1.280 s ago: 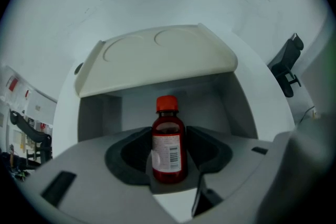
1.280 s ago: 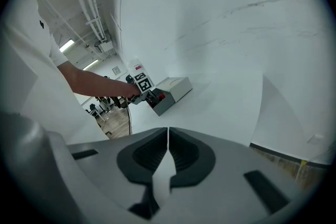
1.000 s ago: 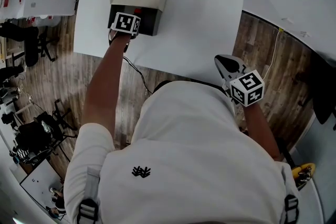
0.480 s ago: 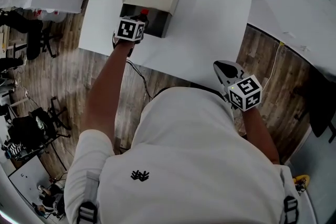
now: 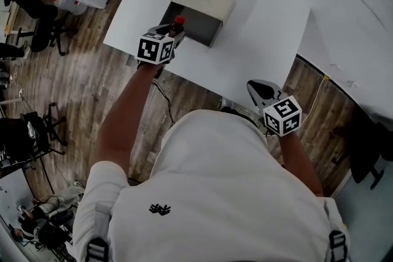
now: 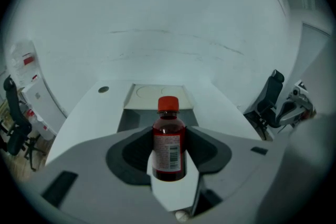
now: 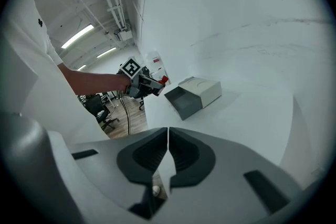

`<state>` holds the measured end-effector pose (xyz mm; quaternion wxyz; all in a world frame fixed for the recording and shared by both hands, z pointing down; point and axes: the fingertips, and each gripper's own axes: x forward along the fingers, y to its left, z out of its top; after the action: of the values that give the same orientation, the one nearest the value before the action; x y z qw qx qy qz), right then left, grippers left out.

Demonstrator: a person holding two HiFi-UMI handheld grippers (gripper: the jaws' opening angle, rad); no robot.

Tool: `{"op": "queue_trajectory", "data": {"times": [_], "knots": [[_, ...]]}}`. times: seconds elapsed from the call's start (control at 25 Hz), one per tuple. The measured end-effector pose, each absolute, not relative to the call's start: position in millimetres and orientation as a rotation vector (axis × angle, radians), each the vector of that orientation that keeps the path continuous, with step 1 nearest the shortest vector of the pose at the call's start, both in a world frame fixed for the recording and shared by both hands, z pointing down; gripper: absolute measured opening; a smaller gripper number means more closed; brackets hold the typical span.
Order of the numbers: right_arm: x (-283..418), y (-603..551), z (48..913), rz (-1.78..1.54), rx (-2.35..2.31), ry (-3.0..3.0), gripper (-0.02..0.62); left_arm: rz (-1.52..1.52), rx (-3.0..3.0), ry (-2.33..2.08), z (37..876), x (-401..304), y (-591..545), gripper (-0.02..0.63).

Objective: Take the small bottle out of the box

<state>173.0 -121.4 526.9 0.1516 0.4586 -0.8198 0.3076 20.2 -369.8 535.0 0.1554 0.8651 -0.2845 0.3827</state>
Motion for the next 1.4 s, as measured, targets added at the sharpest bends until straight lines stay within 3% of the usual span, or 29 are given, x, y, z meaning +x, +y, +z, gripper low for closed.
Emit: {"op": "queue_trajectory", "data": {"times": [0.76,1.4], "knots": [[51,-97,507,0.749,1.276,-2.353,0.009,0.613,2.619,-0.791,437,-95,-257,0.199],[-13,-38,510,0.75,1.384,-2.301,0.008,0.47,2.699,-0.713,420,-172,-150,0.199]]}}
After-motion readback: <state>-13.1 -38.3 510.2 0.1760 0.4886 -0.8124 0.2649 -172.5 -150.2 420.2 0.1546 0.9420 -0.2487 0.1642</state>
